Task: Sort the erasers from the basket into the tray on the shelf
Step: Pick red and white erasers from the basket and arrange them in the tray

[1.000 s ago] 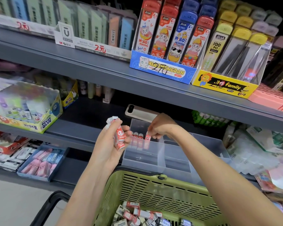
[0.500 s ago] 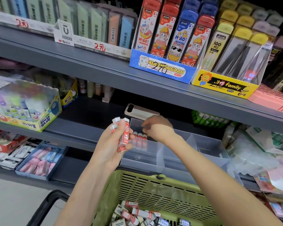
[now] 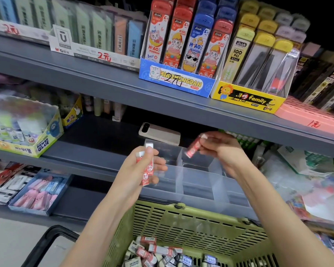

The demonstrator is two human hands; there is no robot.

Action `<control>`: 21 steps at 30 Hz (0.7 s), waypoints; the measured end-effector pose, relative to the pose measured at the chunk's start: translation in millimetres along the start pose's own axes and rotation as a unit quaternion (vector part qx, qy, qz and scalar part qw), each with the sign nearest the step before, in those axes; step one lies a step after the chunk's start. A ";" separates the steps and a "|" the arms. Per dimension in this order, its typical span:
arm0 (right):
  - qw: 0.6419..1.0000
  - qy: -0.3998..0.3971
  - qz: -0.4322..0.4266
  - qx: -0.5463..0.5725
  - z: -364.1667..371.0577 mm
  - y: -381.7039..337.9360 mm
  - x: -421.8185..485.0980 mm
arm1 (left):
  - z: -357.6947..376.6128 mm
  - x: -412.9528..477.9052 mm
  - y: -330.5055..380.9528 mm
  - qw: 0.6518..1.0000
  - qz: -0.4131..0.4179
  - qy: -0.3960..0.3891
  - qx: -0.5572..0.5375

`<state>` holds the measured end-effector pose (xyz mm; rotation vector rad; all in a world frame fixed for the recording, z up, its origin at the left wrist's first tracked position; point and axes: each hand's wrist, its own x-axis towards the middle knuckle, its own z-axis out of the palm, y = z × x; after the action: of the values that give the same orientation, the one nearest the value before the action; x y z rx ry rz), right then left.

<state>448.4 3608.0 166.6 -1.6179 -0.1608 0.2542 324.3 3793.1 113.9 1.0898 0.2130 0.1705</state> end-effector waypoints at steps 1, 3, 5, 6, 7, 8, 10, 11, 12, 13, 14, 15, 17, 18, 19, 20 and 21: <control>0.998 0.022 0.006 -0.055 -6.3 6.3 3.2 | 1.0 -0.4 -0.8 1.000 0.000 -0.003 0.013; 0.987 0.025 0.037 -0.151 -10.2 23.2 8.7 | 3.7 -1.3 -2.0 0.999 0.003 -0.012 0.047; 0.973 0.006 0.081 -0.217 -6.7 38.0 14.7 | 5.5 -2.9 -2.6 0.996 0.008 -0.021 0.081; 0.962 -0.001 0.096 -0.257 -4.0 42.6 19.1 | 6.2 -3.5 -2.5 0.995 0.011 -0.025 0.091; 0.943 -0.006 0.105 -0.316 -0.7 45.7 24.6 | 6.4 -4.0 -2.7 0.995 0.013 -0.028 0.096; 0.913 -0.013 0.111 -0.393 2.2 46.8 29.8 | 6.4 -4.3 -2.6 0.995 0.015 -0.029 0.096; 0.834 -0.030 0.130 -0.536 9.8 45.0 35.0 | 6.2 -4.7 -2.1 0.995 0.013 -0.026 0.090; 0.808 -0.045 0.135 -0.572 13.4 45.6 35.2 | 6.3 -4.7 -2.0 0.995 0.011 -0.023 0.091; 0.796 -0.065 0.140 -0.585 15.4 47.2 36.4 | 6.4 -4.7 -2.0 0.995 0.011 -0.021 0.096; 0.796 -0.077 0.145 -0.582 16.1 49.2 38.1 | 6.4 -4.4 -2.4 0.995 0.012 -0.019 0.100; 0.799 -0.078 0.147 -0.577 15.9 49.9 38.2 | 6.2 -4.0 -2.6 0.994 0.013 -0.018 0.103; 0.802 -0.077 0.150 -0.572 15.8 49.2 36.9 | 6.0 -3.5 -3.2 0.994 0.014 -0.017 0.103; 0.804 -0.071 0.147 -0.572 13.8 42.9 32.6 | 5.6 -2.8 -3.3 0.994 0.015 -0.018 0.105; 0.816 -0.054 0.128 -0.561 13.5 38.4 29.1 | 5.6 -2.8 -3.0 0.994 0.016 -0.021 0.107; 0.851 -0.034 0.101 -0.514 13.7 34.1 23.4 | 5.4 -2.7 -3.1 0.993 0.019 -0.023 0.111; 0.902 -0.022 0.074 -0.424 15.2 29.5 14.5 | 5.5 -2.6 -3.1 0.993 0.022 -0.026 0.115; 0.951 -0.033 0.041 -0.304 17.4 23.4 2.8 | 5.6 -2.4 -3.5 0.992 0.023 -0.028 0.121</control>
<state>445.3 3624.0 142.3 -2.2342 -0.2402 0.3441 323.5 3786.2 113.5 1.3389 0.1611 0.1589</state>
